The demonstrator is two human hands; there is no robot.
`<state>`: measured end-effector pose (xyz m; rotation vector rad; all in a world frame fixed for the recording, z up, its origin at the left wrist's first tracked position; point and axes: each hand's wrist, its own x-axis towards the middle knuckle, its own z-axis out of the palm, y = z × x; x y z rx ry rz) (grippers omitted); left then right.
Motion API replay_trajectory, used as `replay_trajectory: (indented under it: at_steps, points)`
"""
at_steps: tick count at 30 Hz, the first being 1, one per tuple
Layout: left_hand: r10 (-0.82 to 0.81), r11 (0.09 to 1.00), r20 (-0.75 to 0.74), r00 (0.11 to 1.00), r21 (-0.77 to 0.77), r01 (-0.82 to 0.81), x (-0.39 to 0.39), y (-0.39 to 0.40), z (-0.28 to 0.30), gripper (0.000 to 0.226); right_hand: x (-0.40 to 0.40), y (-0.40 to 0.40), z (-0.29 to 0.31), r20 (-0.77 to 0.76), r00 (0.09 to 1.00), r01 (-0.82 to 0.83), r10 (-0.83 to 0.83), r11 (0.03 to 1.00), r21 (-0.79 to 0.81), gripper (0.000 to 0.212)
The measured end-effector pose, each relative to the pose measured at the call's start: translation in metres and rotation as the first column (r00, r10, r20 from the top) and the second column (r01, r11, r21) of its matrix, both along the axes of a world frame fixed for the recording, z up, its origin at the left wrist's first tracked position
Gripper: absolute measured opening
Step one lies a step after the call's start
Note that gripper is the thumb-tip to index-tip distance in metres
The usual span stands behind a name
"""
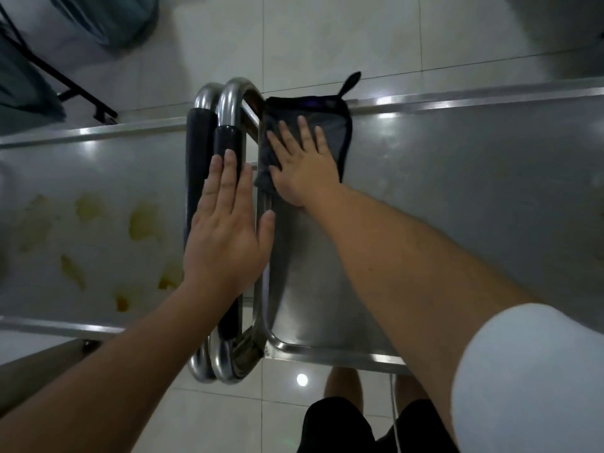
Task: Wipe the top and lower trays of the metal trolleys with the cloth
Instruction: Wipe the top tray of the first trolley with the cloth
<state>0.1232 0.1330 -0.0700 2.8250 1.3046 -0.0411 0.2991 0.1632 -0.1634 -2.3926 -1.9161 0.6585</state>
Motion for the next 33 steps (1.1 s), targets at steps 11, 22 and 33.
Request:
replay_trajectory:
  at_steps: [11, 22, 33]
  points:
    - [0.027, 0.997, -0.007, 1.000, -0.073, -0.027, 0.001, 0.001, 0.005, 0.070, 0.116, -0.119, -0.015, 0.076, 0.967, 0.237, -0.243, 0.968, 0.082, 0.067]
    - [0.017, 0.997, -0.005, 1.000, -0.075, -0.018, -0.001, 0.001, 0.003, 0.071, 0.178, -0.174, -0.012, 0.162, 0.773, 0.620, -0.614, 0.784, 0.011, 0.076]
    - [0.018, 0.997, -0.038, 0.999, -0.068, -0.021, 0.000, 0.002, 0.001, 0.072, -0.047, -0.023, -0.012, -0.036, 0.993, 0.114, -0.112, 0.992, 0.055, 0.065]
